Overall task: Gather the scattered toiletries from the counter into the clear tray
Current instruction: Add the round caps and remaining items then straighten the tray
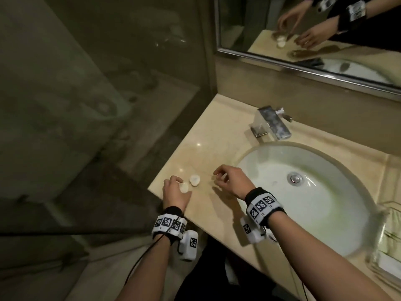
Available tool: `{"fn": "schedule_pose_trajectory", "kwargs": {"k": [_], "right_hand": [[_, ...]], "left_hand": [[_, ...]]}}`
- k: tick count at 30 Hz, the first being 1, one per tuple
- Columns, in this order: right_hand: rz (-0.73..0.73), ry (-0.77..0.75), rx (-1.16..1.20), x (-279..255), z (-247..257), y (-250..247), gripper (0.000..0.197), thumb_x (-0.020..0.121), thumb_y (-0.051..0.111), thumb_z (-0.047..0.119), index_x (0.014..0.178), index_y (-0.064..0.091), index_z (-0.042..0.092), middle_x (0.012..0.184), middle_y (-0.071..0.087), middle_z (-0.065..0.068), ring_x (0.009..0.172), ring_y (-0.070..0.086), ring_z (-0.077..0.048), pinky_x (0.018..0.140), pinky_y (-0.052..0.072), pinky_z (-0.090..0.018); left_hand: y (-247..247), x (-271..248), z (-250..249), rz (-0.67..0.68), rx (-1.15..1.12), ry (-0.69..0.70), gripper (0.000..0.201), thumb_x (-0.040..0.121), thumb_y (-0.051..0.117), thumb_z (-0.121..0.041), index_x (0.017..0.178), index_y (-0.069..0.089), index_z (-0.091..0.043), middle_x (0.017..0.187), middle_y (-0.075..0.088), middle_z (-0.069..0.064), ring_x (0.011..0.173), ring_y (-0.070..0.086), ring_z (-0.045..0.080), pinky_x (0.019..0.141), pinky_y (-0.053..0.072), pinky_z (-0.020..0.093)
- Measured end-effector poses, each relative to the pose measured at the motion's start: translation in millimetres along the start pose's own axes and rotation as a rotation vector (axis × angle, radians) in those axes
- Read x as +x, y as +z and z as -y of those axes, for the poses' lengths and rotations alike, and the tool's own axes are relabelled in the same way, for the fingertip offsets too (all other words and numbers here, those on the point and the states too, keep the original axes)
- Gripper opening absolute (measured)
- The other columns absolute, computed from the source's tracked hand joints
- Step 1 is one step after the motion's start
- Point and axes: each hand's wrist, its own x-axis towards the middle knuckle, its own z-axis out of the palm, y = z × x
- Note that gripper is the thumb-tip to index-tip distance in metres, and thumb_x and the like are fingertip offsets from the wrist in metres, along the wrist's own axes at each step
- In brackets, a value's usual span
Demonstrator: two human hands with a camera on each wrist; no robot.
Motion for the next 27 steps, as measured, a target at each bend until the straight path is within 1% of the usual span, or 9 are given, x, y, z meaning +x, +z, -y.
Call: {"fn": "schedule_pose_trajectory", "kwargs": {"k": [3,7,10,12,16,18,21,23,27], "right_hand": [[0.071,0.027,-0.057,25,12,27,0.031,0.082,0.074,0.016,0.111,0.063,0.015,0.108,0.064,-0.006,0.083,0.059,-0.018,0.081,0.05,-0.029],[0.101,0.05,-0.118,47,20,51,0.049,0.075,0.08,0.019,0.119,0.06,0.018,0.115,0.054,-0.006,0.099,0.054,-0.021,0.087,0.041,-0.025],[0.111,0.057,-0.128,59,22,65,0.055,0.068,0.084,0.018,0.118,0.061,0.022,0.118,0.053,-0.004,0.105,0.055,-0.022,0.094,0.045,-0.031],[0.107,0.049,-0.149,64,21,73,0.053,0.068,0.083,0.017,0.116,0.061,0.023,0.119,0.052,-0.003,0.107,0.055,-0.022,0.097,0.046,-0.036],[0.069,0.012,-0.18,66,20,78,0.041,0.072,0.078,0.017,0.109,0.062,0.024,0.112,0.053,-0.001,0.102,0.058,-0.025,0.087,0.05,-0.039],[0.041,0.008,-0.146,62,20,71,0.041,0.072,0.078,0.02,0.109,0.062,0.025,0.111,0.054,0.0,0.099,0.058,-0.023,0.086,0.05,-0.037],[-0.046,0.017,-0.051,47,16,43,0.043,0.072,0.081,0.024,0.111,0.062,0.023,0.109,0.053,-0.001,0.094,0.058,-0.019,0.087,0.048,-0.031],[-0.139,0.012,0.023,29,11,18,0.042,0.072,0.082,0.024,0.109,0.062,0.022,0.107,0.055,-0.001,0.088,0.059,-0.018,0.083,0.049,-0.027],[-0.334,0.03,0.152,-24,-5,-39,0.043,0.07,0.083,0.021,0.104,0.058,0.022,0.1,0.061,0.006,0.074,0.058,-0.013,0.069,0.046,-0.014]], "left_hand": [[0,16,19,0.049,-0.043,0.003,0.051,0.065,0.081,-0.012,0.106,0.052,-0.017,0.116,0.046,0.008,0.103,0.056,0.03,0.098,0.047,0.041],[6,29,31,0.069,-0.066,0.046,0.054,0.06,0.084,-0.013,0.106,0.055,-0.015,0.107,0.045,0.002,0.099,0.057,0.027,0.095,0.049,0.04],[11,35,37,0.063,-0.069,0.072,0.05,0.059,0.085,-0.012,0.102,0.059,-0.015,0.102,0.043,-0.001,0.095,0.056,0.025,0.092,0.049,0.039],[14,39,39,0.045,-0.072,0.1,0.046,0.059,0.084,-0.009,0.098,0.06,-0.014,0.1,0.043,-0.002,0.093,0.056,0.025,0.09,0.049,0.039],[17,42,39,0.038,-0.075,0.13,0.04,0.063,0.081,-0.008,0.098,0.063,-0.013,0.098,0.045,-0.001,0.09,0.058,0.029,0.086,0.051,0.041],[16,41,31,0.04,-0.103,0.152,0.038,0.066,0.081,-0.009,0.099,0.062,-0.014,0.099,0.047,0.0,0.089,0.059,0.027,0.084,0.052,0.038],[10,35,3,0.076,-0.179,0.193,0.036,0.072,0.079,-0.011,0.102,0.061,-0.016,0.105,0.052,0.001,0.082,0.061,0.017,0.075,0.05,0.02],[7,29,-22,0.125,-0.236,0.264,0.038,0.072,0.08,-0.012,0.103,0.06,-0.021,0.106,0.055,-0.001,0.074,0.062,0.011,0.066,0.047,0.009],[9,3,-86,0.216,-0.308,0.432,0.039,0.073,0.078,-0.015,0.105,0.059,-0.024,0.105,0.06,-0.006,0.071,0.06,0.006,0.063,0.046,0.012]]}}
